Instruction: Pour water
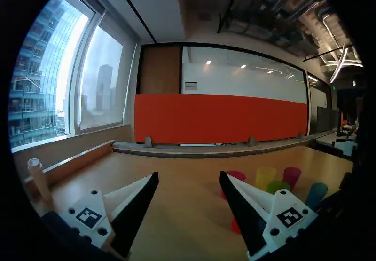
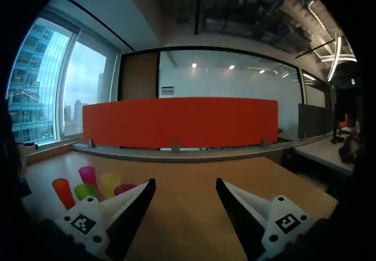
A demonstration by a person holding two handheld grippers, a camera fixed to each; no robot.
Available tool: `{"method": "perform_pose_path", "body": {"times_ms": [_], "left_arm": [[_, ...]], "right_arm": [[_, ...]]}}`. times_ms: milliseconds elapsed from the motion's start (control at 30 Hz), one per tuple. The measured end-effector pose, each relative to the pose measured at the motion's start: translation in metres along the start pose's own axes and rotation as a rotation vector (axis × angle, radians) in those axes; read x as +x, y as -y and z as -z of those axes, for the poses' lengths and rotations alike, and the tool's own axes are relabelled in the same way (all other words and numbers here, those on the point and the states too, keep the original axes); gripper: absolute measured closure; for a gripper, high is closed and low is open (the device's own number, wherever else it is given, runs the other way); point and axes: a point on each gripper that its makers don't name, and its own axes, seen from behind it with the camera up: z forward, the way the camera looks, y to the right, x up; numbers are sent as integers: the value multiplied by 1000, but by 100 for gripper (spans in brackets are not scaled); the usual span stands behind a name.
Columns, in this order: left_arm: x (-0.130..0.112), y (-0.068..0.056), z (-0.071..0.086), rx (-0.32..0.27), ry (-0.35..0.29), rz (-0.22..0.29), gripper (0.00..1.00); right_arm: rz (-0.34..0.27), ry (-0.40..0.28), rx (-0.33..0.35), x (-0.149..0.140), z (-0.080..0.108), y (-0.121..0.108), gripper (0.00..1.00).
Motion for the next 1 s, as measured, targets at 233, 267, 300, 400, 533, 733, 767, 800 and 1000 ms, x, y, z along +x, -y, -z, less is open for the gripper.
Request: {"method": "perform_pose_path", "body": {"times_ms": [233,267,300,400,533,733,767,800,1000], "left_arm": [[36,-5,-5,-28,17,25,4],[42,-5,-6,-34,16,26,4],[47,-5,-7,-38,16,25,4],[61,-3,-10,-46,19,16,4],[80,-4,-14,-59,22,-11,4],[108,-9,-19,-91,15,-38,4],[113,-10,-20,-98,14,-40,4],[116,-11,-21,-104,15,-40,4],[126,-15,-26,-136,30,-51,4]], "right_arm": [[-24,15,18,39,-5,-2,1],[-26,13,21,46,-6,-2,1],[-27,10,24,52,-6,-2,1],[-27,2,31,71,-6,-2,1],[-20,-2,35,93,-7,-3,0],[-3,-7,39,119,-9,-5,0],[0,-8,41,123,-10,-5,1],[3,-5,42,125,-10,-5,1],[19,10,59,133,-11,-5,0]]}}
